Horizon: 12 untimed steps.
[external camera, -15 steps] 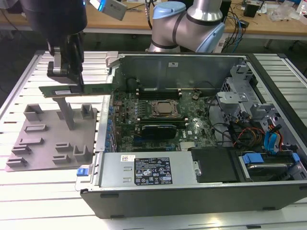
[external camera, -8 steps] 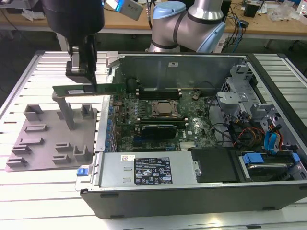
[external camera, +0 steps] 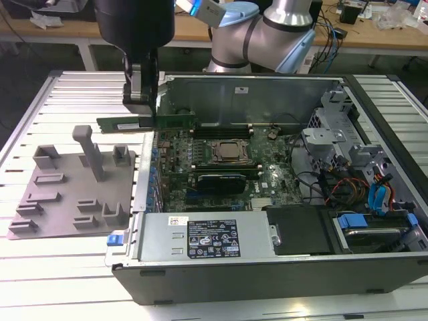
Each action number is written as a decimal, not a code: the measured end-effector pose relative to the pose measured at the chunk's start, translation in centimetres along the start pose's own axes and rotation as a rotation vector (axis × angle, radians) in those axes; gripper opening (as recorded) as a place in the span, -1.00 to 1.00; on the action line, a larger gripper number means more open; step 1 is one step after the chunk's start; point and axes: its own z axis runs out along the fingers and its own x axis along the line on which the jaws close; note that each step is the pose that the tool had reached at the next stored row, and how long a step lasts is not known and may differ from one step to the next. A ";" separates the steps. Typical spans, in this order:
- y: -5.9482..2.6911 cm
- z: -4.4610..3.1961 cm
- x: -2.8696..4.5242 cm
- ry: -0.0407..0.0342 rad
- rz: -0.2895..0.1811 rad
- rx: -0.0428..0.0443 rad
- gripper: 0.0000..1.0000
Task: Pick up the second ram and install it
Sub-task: 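Pick up the second ram and move it above second insertion slot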
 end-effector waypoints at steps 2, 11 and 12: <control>-0.39 0.00 -0.04 -0.0001 0.000 0.0000 -0.78; -1.97 0.31 -0.41 0.0000 0.000 -0.0003 -0.78; -2.22 0.40 -0.45 -0.0001 0.000 -0.0004 -0.78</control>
